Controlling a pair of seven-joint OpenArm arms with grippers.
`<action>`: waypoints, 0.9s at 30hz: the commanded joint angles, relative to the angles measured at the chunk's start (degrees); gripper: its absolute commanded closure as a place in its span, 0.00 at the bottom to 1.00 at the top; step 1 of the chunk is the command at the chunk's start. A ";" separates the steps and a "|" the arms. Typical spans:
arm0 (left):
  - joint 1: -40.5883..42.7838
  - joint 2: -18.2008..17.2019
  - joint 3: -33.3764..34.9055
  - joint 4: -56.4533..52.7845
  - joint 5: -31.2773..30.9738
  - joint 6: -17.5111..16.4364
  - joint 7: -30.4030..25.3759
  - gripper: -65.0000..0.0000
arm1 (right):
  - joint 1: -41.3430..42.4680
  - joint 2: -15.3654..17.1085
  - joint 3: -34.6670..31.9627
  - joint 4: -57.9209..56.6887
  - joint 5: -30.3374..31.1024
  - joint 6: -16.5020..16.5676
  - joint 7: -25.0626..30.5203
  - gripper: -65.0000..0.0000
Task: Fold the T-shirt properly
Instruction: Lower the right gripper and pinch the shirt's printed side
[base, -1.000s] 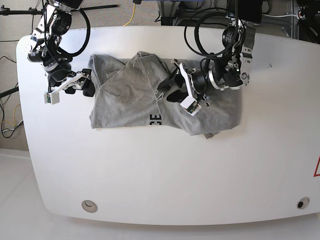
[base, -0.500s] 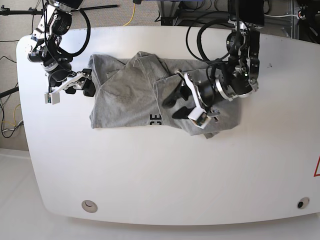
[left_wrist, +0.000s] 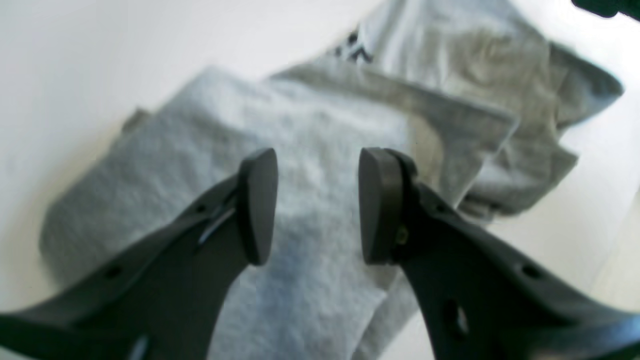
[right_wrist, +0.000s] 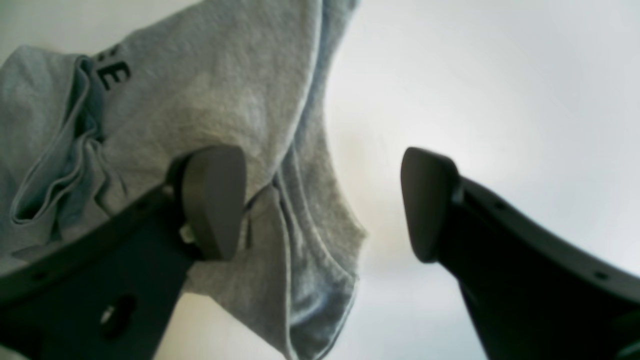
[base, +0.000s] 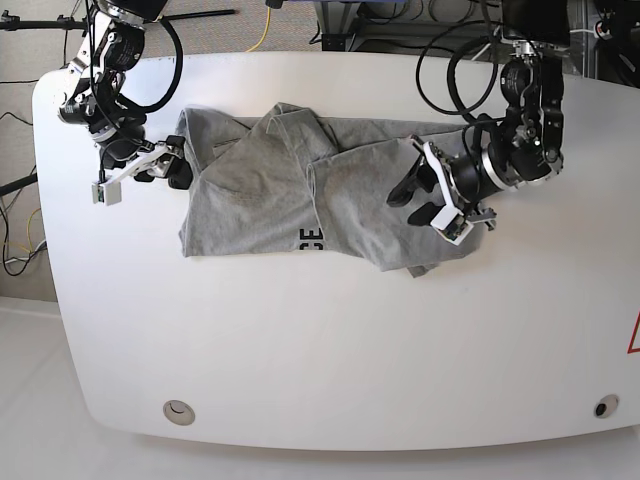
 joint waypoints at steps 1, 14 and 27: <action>0.68 -0.37 -1.86 1.05 -1.05 -0.21 -1.50 0.61 | 1.06 0.76 0.22 -0.71 4.36 0.46 1.09 0.29; 2.53 -0.37 -3.00 1.05 -1.05 -0.21 -1.50 0.61 | 5.01 2.69 -0.22 -11.43 10.07 0.46 1.09 0.29; 2.53 -0.37 -3.00 1.05 -1.05 -0.21 -1.50 0.61 | 6.86 2.25 -0.93 -13.63 5.24 0.64 1.27 0.29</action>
